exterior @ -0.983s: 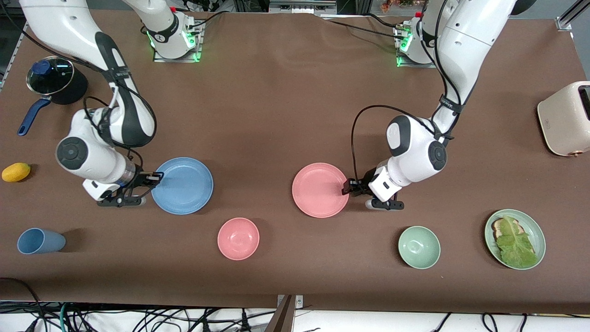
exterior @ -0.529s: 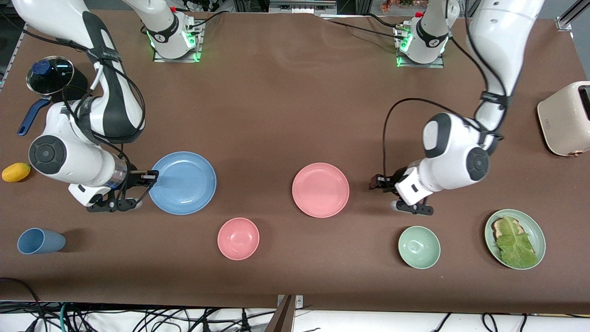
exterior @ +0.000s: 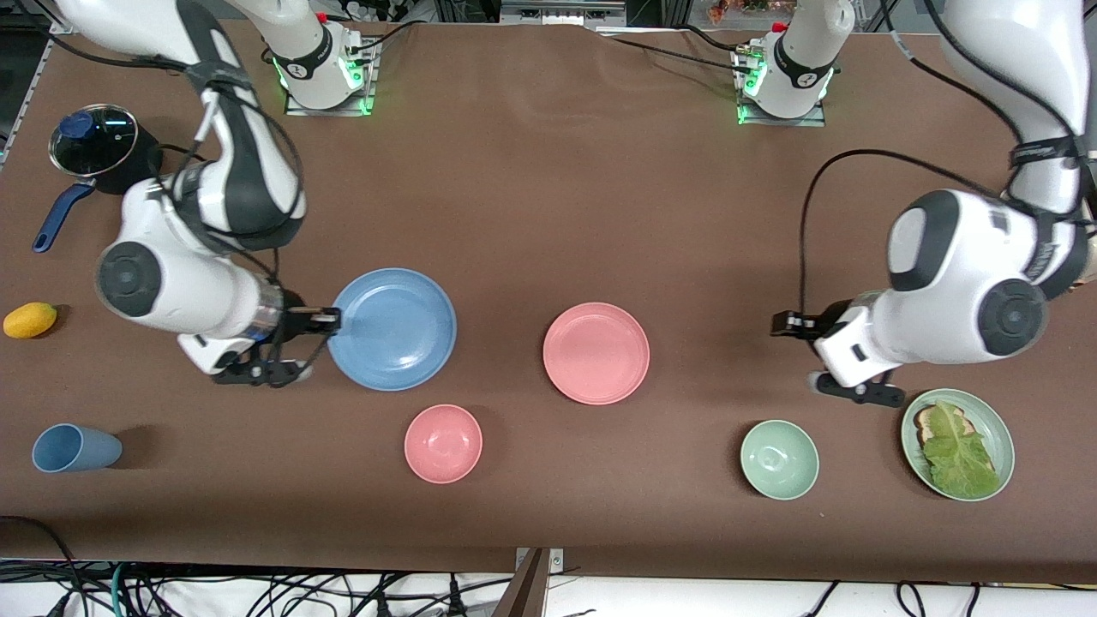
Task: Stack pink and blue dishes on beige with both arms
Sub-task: 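Lift the blue plate with the right gripper while the left gripper withdraws, then lower the blue plate onto the pink plate with the right gripper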
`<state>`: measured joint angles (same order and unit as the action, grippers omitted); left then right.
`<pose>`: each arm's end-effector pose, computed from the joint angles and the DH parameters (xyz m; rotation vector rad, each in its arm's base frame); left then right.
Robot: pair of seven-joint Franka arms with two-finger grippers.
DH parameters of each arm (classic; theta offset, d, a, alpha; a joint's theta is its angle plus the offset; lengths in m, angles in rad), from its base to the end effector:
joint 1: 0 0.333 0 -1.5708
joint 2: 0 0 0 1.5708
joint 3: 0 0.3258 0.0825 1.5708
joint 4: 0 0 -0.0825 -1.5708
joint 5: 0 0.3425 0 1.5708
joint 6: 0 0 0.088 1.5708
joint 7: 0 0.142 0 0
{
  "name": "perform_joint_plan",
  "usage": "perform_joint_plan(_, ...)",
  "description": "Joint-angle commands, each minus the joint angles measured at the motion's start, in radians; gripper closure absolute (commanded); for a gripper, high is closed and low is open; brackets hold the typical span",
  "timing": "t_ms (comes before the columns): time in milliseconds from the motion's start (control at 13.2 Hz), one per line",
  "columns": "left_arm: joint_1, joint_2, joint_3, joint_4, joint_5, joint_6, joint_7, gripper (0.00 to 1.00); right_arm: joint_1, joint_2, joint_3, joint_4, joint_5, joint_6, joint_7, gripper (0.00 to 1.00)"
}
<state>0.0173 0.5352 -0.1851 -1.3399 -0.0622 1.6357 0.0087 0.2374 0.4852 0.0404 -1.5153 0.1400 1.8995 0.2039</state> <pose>0.6332 -0.0935 0.3940 2.9724 -0.2245 -0.3632 0.6166 0.1874 0.3663 -3.0140 -0.0274 0.2015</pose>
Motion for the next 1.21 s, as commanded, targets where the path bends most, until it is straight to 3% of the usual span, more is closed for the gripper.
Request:
perform_joint_plan(0, 0.019, 0.011, -0.017, 0.114, 0.082, -0.15, -0.007, 0.29, 0.113, 0.018, -0.002, 0.015, 0.007, 0.045, 0.151, 1.0)
perform_joint_plan(76, 0.033, 0.011, -0.017, 0.137, 0.1, -0.187, 0.0, 0.19, 0.158, 0.032, -0.002, 0.012, 0.006, 0.082, 0.225, 1.0)
perform_joint_plan(151, 0.052, -0.006, -0.017, 0.149, 0.114, -0.216, 0.029, 0.0, 0.202, 0.045, -0.002, 0.014, 0.004, 0.12, 0.292, 1.0)
perform_joint_plan(454, 0.15, -0.07, -0.02, 0.151, 0.107, -0.253, 0.071, 0.0, 0.319, 0.111, -0.004, 0.02, -0.008, 0.259, 0.472, 1.0)
perform_joint_plan(756, 0.153, -0.133, -0.008, 0.145, 0.107, -0.25, 0.076, 0.0, 0.401, 0.186, -0.008, 0.024, -0.029, 0.398, 0.618, 1.0)
perform_joint_plan(908, 0.165, -0.213, -0.002, 0.127, 0.101, -0.257, 0.074, 0.0, 0.431, 0.225, -0.008, 0.029, -0.066, 0.455, 0.707, 1.0)
perform_joint_plan(1134, 0.142, -0.311, -0.002, 0.013, 0.105, -0.26, 0.068, 0.0, 0.459, 0.292, -0.011, 0.099, -0.083, 0.492, 0.772, 1.0)
